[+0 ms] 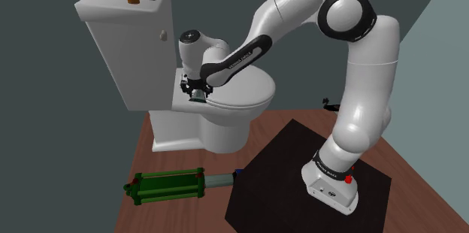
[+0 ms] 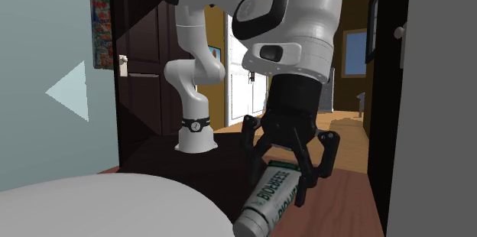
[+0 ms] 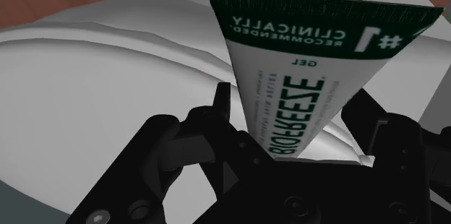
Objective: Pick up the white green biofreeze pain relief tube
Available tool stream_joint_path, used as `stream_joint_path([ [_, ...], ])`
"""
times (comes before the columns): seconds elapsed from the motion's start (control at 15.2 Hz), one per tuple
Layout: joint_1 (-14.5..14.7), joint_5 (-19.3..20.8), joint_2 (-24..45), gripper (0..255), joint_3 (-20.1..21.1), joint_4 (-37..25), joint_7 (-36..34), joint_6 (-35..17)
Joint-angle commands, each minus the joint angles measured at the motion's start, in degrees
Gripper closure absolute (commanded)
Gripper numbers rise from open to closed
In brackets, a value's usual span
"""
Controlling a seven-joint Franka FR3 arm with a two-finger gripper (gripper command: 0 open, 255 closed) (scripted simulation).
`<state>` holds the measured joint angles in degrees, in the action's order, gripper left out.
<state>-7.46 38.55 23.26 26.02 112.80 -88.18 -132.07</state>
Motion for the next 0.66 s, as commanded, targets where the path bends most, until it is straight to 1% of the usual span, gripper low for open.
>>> stream_joint_path([
  [0.0,-0.3,-1.0,-1.0,255,0.5,-0.2,0.9,0.9],
  [0.46,-1.2,-4.3,-4.4,255,1.9,-1.1,3.9,4.3],
  [0.59,-1.2,-4.4,-4.5,255,1.9,-1.1,4.0,4.3],
])
